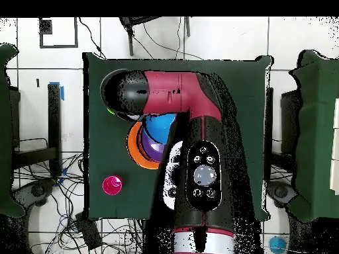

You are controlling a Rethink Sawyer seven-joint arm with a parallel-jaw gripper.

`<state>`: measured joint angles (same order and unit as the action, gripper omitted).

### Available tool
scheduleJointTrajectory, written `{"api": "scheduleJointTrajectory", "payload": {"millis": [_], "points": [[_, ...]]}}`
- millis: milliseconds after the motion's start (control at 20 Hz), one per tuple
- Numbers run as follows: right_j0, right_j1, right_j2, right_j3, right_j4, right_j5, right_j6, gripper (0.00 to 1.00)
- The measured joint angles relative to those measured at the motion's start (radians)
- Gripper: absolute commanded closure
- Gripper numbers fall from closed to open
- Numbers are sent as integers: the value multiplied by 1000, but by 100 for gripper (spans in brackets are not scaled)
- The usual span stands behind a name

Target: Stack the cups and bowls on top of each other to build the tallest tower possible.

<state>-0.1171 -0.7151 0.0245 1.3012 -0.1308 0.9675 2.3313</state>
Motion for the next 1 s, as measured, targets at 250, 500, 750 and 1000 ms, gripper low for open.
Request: {"api": "scheduleJointTrajectory", "payload": {"millis": [250, 500, 750, 1000], "points": [[0, 0, 4, 16, -5, -19, 0, 100], [0, -2, 7, 39, -9, -25, 0, 100], [-3, -12, 9, 77, -13, -37, 0, 100], [-19, -29, 16, 120, -25, -76, 0, 100]]}}
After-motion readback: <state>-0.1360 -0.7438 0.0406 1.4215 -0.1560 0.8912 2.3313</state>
